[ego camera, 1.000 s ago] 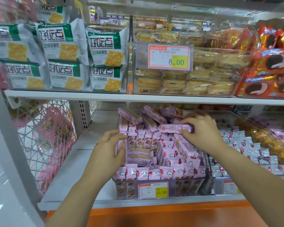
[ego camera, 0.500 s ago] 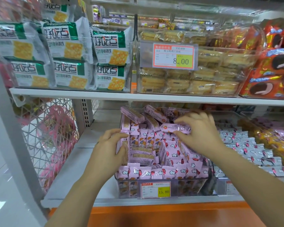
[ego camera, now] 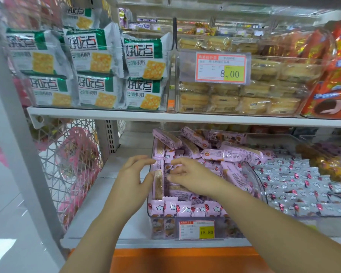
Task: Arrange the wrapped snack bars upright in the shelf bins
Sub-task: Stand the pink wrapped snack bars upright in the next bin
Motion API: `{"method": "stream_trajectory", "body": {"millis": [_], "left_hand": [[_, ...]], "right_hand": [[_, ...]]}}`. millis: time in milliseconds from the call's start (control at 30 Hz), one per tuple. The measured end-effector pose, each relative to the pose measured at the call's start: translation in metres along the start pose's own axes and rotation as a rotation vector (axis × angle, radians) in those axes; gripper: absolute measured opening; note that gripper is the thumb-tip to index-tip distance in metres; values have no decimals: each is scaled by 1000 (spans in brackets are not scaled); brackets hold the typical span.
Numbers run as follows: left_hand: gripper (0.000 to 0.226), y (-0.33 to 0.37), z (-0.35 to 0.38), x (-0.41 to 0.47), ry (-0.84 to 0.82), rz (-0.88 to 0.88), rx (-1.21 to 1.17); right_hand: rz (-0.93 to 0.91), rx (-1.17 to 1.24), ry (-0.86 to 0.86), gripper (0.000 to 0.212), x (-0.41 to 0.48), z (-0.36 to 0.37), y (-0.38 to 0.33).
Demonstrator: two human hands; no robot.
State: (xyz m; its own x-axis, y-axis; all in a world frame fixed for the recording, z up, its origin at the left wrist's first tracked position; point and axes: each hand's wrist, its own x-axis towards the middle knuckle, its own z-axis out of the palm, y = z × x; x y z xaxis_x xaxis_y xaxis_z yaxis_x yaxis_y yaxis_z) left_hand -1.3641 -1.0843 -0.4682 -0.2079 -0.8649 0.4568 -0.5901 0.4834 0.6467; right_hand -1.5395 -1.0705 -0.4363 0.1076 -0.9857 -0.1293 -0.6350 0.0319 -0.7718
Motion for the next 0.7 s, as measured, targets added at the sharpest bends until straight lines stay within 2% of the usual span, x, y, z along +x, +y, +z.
{"method": "stream_trajectory", "body": {"millis": [133, 233, 267, 333, 400, 533, 633, 700], "left_hand": [[27, -3, -2, 0, 7, 1, -28], [27, -5, -1, 1, 19, 8, -26], [27, -5, -1, 2, 19, 8, -25], [27, -4, 1, 2, 7, 2, -24], [30, -2, 2, 2, 4, 6, -36], [35, 2, 2, 2, 17, 38, -40], [35, 5, 5, 2, 4, 58, -20], [35, 7, 7, 1, -5, 68, -6]], "right_hand": [[82, 126, 33, 47, 23, 21, 1], [121, 244, 34, 52, 30, 27, 1], [123, 285, 18, 48, 31, 28, 1], [93, 282, 12, 27, 32, 28, -1], [42, 214, 44, 28, 26, 25, -3], [-100, 161, 233, 16, 0, 7, -9], [-213, 148, 392, 40, -27, -13, -6], [-315, 125, 513, 45, -49, -26, -2]]}}
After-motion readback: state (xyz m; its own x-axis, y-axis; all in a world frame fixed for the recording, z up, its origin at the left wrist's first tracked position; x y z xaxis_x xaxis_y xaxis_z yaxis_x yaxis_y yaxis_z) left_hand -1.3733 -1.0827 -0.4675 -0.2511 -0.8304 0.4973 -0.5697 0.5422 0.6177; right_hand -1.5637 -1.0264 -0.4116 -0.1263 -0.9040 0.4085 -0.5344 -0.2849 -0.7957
